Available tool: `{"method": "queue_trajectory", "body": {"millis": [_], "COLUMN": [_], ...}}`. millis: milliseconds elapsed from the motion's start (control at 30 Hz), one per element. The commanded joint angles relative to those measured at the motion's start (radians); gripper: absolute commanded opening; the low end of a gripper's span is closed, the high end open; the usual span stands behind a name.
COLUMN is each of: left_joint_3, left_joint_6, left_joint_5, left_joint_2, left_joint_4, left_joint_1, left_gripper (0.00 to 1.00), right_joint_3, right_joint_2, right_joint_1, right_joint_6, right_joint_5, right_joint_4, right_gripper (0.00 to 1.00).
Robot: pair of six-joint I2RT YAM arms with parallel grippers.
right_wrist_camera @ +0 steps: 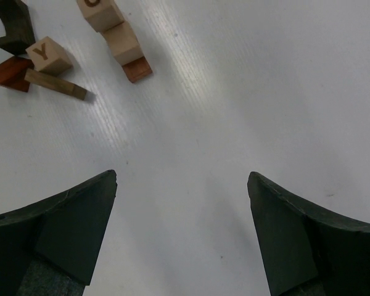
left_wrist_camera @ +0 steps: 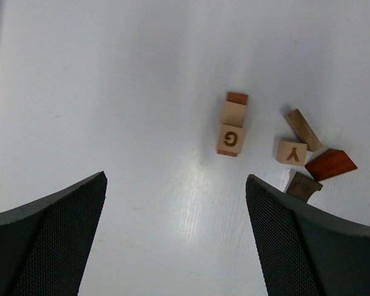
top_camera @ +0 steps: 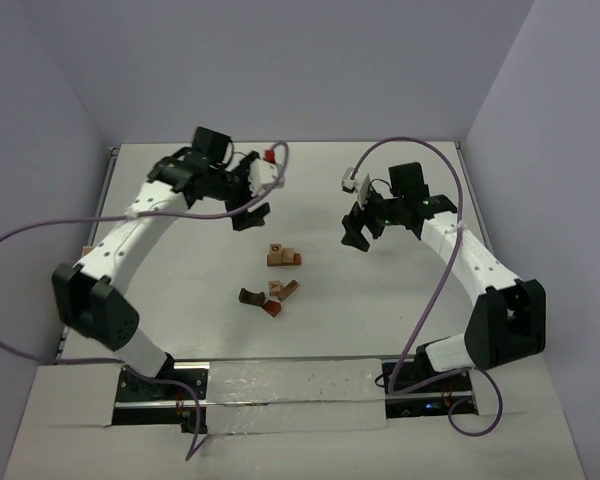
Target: Build the wood block tower
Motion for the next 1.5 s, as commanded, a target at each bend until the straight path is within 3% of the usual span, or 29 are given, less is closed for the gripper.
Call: {"method": "queue_trajectory", "body": {"millis": [0, 100, 233, 400, 633, 933, 1000, 1100, 1467], "left_joint_3": [-0.083, -0.163, -0.281, -0.373, -0.454, -0.457, -0.455, -0.450, -0.417], "left_joint_6": [-0.238, -0.308, -0.415, -0.543, -0.633, -0.620, -0.610, -0.609, -0.686], "left_joint_5": [0.126, 0.204, 0.369, 0.471, 0.464, 0.456, 0.449, 0.435, 0.550], "left_joint_2": [-0.211, -0.298, -0.401, -0.487, -0.535, -0.535, -0.531, -0.524, -0.475], "left_joint_4": [0.121, 0.179, 0.224, 0.285, 0.378, 0.381, 0.370, 0.358, 0.404], "left_joint_1": [0.132, 0.258, 0.431, 0.536, 0.541, 0.541, 0.541, 0.542, 0.599], "left_gripper": [0.99, 0.99, 0.99, 0.99, 0.93, 0.94, 0.99, 0.99, 0.99], "right_joint_3": [-0.060, -0.075, -0.064, -0.041, -0.007, 0.161, 0.192, 0.237, 0.307], "right_joint_2": [-0.125, -0.139, -0.116, -0.025, 0.113, 0.311, 0.343, 0.395, 0.497], "right_joint_1": [0.074, 0.124, 0.280, 0.495, 0.644, 0.661, 0.661, 0.664, 0.679], "right_joint_6": [-0.002, -0.015, -0.053, -0.076, -0.149, -0.164, -0.164, -0.171, -0.202], "right_joint_5": [-0.061, -0.102, -0.109, 0.013, 0.191, 0.256, 0.268, 0.282, 0.284], "right_joint_4": [0.020, 0.009, -0.008, 0.032, 0.095, 0.032, 0.023, 0.000, -0.054], "right_gripper": [0.88, 0.73, 0.48, 0.42, 0.39, 0.39, 0.39, 0.40, 0.56]}}
